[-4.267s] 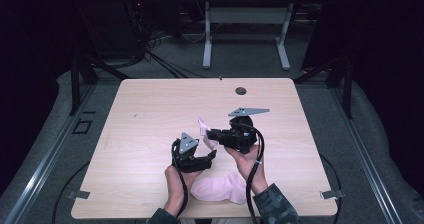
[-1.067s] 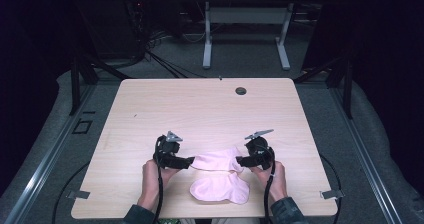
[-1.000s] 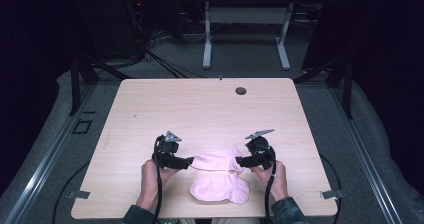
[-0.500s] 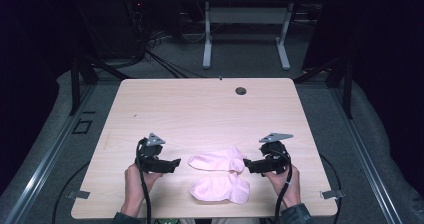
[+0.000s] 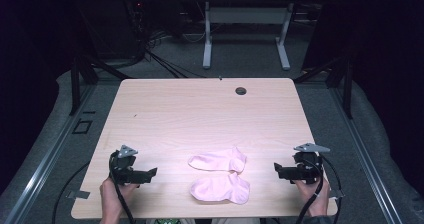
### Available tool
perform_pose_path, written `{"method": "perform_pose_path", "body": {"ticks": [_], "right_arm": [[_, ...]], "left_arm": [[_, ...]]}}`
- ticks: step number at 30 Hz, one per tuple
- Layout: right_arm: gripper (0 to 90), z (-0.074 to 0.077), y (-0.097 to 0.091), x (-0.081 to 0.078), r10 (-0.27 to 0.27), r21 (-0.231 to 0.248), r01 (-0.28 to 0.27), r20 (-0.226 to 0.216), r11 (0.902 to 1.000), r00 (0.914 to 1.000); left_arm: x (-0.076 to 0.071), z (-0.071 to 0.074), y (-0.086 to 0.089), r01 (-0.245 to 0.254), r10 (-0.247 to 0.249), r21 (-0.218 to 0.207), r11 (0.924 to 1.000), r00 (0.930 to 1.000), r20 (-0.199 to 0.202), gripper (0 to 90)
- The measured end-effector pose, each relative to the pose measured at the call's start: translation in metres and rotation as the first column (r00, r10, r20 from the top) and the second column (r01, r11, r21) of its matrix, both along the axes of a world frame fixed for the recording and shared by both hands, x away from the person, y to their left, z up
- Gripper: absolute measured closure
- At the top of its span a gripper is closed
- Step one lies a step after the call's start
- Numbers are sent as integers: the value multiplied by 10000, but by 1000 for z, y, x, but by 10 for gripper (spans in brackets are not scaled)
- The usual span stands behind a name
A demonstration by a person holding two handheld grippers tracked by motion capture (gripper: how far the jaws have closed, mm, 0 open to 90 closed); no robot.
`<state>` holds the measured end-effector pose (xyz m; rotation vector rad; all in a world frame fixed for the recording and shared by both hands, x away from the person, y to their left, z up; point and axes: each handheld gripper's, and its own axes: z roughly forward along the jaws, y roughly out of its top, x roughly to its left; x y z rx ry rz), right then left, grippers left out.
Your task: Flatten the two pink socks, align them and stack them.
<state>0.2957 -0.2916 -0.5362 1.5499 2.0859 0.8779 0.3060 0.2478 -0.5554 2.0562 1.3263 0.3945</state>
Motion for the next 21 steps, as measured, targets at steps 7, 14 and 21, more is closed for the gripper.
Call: {"method": "perform_pose_path", "body": {"ticks": [7,14,21], "right_arm": [[0,-27,-19,-2,-526,-147,520,-442,9985,9976],[0,-44,-23,0,-786,-476,755,-682,9960,9946],[0,-52,-23,-2,-1034,-370,1042,232,9939,9944]], "left_arm": [[-5,-25,17,-427,430,176,9989,9990,-158,0],[-7,-33,18,-413,391,459,9981,9981,482,0],[-8,-37,19,-597,546,582,9965,9948,862,0]]}}
